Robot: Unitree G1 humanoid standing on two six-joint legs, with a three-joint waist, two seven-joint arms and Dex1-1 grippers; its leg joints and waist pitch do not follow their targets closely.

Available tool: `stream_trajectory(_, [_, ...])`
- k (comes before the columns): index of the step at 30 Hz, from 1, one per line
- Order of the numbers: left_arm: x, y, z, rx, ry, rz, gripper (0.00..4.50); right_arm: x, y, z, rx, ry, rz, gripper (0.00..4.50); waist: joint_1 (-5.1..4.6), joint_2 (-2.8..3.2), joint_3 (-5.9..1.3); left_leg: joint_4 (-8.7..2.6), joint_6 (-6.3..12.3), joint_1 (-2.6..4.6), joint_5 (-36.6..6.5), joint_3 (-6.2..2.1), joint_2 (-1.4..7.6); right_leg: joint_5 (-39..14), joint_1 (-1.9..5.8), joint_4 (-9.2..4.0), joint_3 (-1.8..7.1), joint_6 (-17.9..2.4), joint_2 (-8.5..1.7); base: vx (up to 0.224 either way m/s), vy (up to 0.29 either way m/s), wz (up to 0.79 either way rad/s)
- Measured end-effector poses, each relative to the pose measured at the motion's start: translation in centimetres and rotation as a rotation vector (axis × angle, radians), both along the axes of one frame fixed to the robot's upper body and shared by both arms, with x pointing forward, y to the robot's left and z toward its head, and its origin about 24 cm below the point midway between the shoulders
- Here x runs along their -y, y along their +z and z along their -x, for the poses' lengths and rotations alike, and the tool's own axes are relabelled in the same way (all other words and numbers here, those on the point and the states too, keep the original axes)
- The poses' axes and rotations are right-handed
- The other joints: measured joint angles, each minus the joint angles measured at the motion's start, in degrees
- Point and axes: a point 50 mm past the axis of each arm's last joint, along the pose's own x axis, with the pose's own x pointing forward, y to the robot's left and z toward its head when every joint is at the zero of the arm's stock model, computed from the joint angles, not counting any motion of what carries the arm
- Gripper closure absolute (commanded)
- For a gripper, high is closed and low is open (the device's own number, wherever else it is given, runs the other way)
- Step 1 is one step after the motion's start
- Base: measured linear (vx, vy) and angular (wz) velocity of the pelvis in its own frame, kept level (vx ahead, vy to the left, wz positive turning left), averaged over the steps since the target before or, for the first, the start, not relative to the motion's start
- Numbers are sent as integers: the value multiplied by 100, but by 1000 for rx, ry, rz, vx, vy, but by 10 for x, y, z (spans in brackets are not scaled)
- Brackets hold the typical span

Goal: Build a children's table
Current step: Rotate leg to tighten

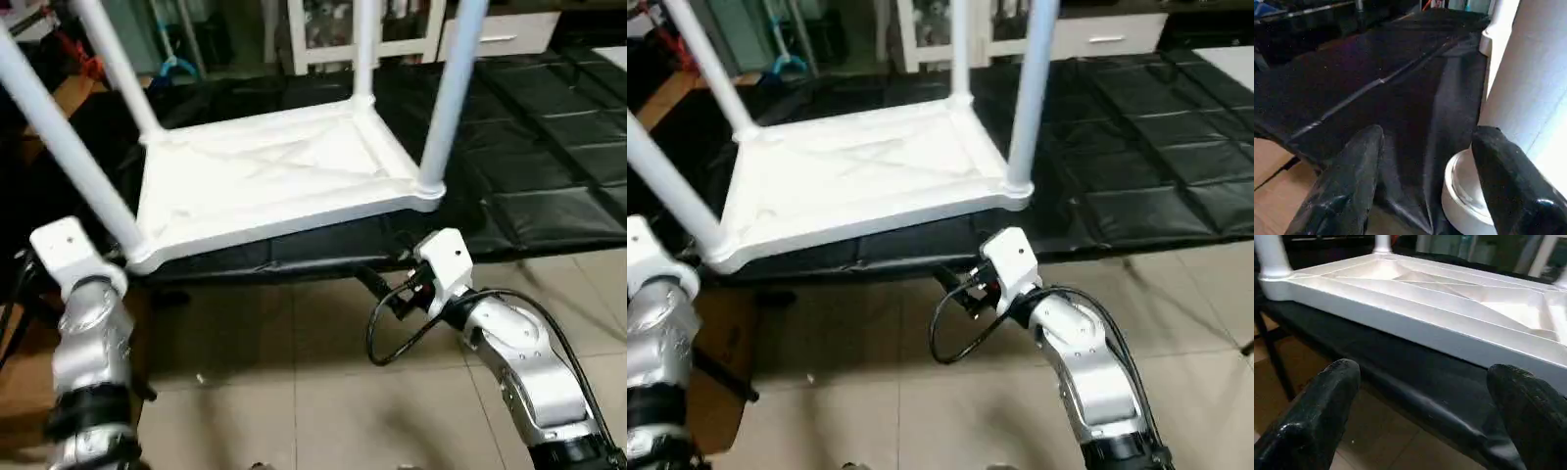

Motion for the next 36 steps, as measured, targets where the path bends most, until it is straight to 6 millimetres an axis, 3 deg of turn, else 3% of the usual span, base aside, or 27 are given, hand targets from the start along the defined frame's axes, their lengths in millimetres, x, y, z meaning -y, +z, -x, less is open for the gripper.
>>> stream_trajectory(2, [0,7,-18,-13,-32,-29,136,-2,1,-1,4,6,0,0,62,0,0,-6,1,-6,5,23,7,1,2,1,-32,-2,-28,0,0,0])
stream_trajectory(7, [3,20,-41,-15,-94,-85,136,0,0,-1,3,1,12,0,64,9,3,-30,12,0,12,117,4,2,12,2,-52,-2,-107,0,0,0])
stream_trajectory(12, [24,23,-55,5,-220,-88,136,6,-5,3,-12,-15,27,0,124,10,4,-49,56,-11,39,179,-5,2,13,-3,-75,-1,-165,0,0,0])
stream_trajectory(17, [56,21,-63,93,-393,-63,136,6,-4,4,-9,-19,25,0,135,17,2,-49,87,-23,56,232,-6,2,13,-10,-73,-2,-197,0,0,0])
stream_trajectory(19, [60,20,-62,110,-406,-68,136,4,-4,4,-4,-23,15,0,102,21,0,-49,89,-22,57,239,-6,3,10,-9,-68,-3,-197,0,0,0])
stream_trajectory(24, [42,7,-38,141,-352,-107,136,5,-1,3,29,-122,-39,0,-131,66,-18,-61,88,-18,57,239,18,2,0,-8,-78,-2,-182,0,0,0])
stream_trajectory(26, [41,1,-17,158,-355,-124,136,7,-1,1,37,-178,-49,0,-182,76,-18,-64,88,-13,57,240,28,1,-1,-10,-86,-2,-177,0,0,0])
stream_trajectory(30, [65,-9,28,172,-447,-144,136,12,-2,-1,48,-256,-38,0,-157,75,-16,-67,88,-18,56,249,40,-2,0,-18,-99,-3,-176,0,0,0])
stream_trajectory(36, [89,13,52,322,-443,-106,136,15,0,-2,48,-329,-132,0,-92,56,-9,-70,86,-2,56,279,48,-10,17,-15,-82,11,-179,0,0,0])
